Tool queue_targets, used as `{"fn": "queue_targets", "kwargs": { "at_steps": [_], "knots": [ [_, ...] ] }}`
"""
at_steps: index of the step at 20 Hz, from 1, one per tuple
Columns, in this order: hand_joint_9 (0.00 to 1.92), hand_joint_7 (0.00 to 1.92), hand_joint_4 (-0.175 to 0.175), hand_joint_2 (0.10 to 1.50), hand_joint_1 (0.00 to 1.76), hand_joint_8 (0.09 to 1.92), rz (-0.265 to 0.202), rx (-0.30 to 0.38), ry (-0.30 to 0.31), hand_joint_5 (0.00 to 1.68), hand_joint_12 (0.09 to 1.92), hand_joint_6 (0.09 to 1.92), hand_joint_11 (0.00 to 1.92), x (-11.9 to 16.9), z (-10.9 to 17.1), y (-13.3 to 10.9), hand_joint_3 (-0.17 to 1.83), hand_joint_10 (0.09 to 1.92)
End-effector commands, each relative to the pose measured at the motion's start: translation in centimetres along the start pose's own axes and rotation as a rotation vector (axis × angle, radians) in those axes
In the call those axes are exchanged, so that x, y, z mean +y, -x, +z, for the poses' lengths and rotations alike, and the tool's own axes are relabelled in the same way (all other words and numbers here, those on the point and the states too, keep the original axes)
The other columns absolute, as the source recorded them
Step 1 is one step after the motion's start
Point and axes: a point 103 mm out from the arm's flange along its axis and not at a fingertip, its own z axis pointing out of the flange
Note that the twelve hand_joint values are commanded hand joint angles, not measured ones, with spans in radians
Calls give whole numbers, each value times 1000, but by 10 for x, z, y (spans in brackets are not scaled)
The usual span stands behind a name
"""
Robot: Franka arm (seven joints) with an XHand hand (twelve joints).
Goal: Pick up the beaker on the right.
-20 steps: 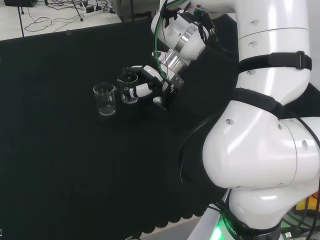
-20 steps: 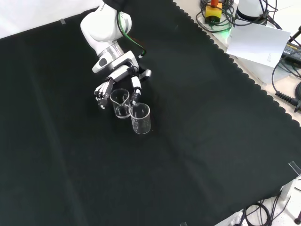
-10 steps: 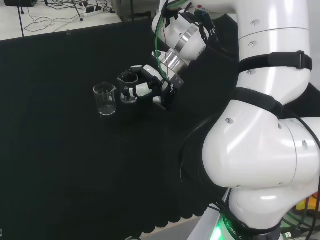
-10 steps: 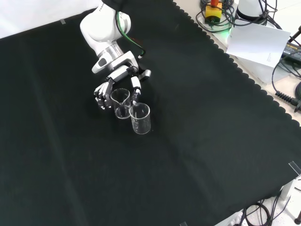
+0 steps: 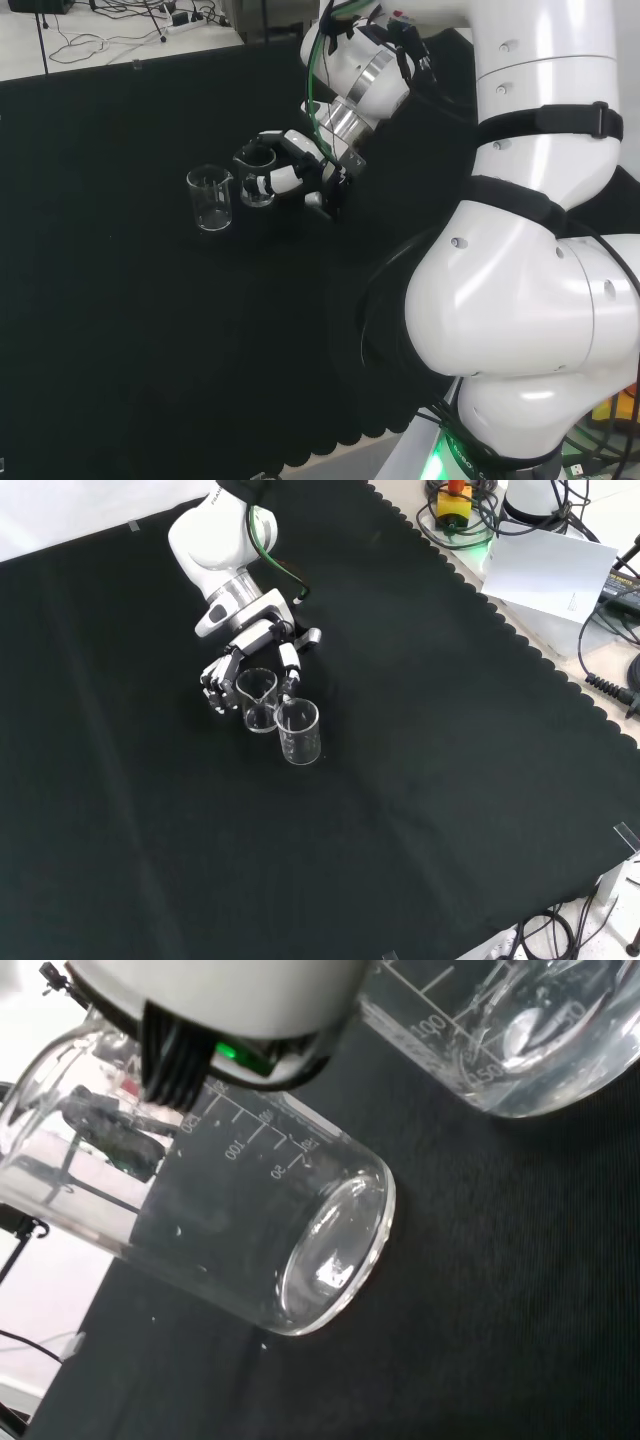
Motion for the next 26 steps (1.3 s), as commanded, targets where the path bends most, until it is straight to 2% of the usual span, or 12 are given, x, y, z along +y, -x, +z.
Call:
{"fn": "queue_targets", "kwargs": {
  "at_steps": [1,3,7,10,17,26],
  "knots": [
    [520,380,-58,545,997,689,3,-50,-14,485,1386,901,57,0,0,0,678,599],
    [519,377,-58,544,1002,689,3,-59,-18,483,1386,898,57,0,0,-1,679,598],
    [515,372,-58,543,1007,690,-1,-33,-5,459,1387,881,55,0,-1,-1,680,598],
    [515,363,-62,531,1002,703,-4,-7,7,388,1389,772,54,0,-2,-1,690,606],
    [528,329,-69,510,970,721,-12,17,-13,325,1393,543,78,-1,2,-2,682,616],
    [596,343,-70,522,1001,734,4,47,8,387,1378,459,151,-1,5,-3,666,610]
  ]
}}
